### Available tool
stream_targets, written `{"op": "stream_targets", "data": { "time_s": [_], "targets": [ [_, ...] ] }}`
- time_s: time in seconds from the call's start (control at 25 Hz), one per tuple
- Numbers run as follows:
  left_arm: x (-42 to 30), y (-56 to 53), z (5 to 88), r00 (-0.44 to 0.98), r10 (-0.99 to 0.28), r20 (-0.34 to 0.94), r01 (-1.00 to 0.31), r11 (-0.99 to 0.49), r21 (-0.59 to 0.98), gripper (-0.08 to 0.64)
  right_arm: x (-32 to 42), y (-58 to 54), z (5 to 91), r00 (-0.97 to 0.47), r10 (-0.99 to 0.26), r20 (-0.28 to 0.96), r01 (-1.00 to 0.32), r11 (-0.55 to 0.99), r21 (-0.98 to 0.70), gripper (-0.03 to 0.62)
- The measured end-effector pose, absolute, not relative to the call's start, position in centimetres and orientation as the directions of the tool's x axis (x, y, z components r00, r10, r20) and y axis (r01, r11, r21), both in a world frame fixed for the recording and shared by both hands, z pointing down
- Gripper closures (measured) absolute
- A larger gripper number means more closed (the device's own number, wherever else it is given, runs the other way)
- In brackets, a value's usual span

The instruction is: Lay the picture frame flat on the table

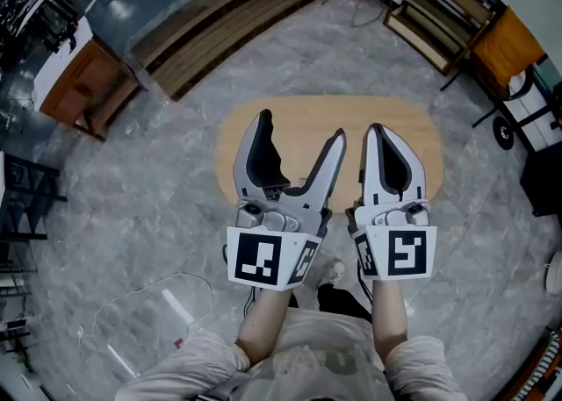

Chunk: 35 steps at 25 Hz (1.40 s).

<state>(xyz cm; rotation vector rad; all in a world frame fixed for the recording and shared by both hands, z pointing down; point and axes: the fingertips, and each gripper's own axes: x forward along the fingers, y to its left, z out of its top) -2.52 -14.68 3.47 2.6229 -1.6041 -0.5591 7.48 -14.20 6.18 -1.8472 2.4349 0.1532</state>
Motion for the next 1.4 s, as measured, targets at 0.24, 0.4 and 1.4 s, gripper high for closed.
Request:
{"op": "stream_targets", "data": {
  "time_s": [0.24, 0.4, 1.4],
  "targets": [
    [-2.9, -11.5, -1.7, 0.422, -0.820, -0.387, -0.876, -0.479, 0.059, 0.278, 7.5, -11.2, 2.1, -0.225, -0.958, -0.178, -0.974, 0.222, 0.035, 0.586],
    [-3.8, -10.3, -4.0, 0.423, -0.801, -0.424, -0.887, -0.461, -0.014, 0.391, 7.3, -9.1, 1.3, -0.186, -0.966, -0.179, -0.982, 0.180, 0.047, 0.586],
    [-6.0, -10.2, 2.2, 0.419, -0.879, -0.228, -0.908, -0.413, -0.074, 0.551, 5.8, -7.2, 5.8, -0.158, -0.986, -0.048, -0.986, 0.155, 0.069, 0.586]
  ]
}}
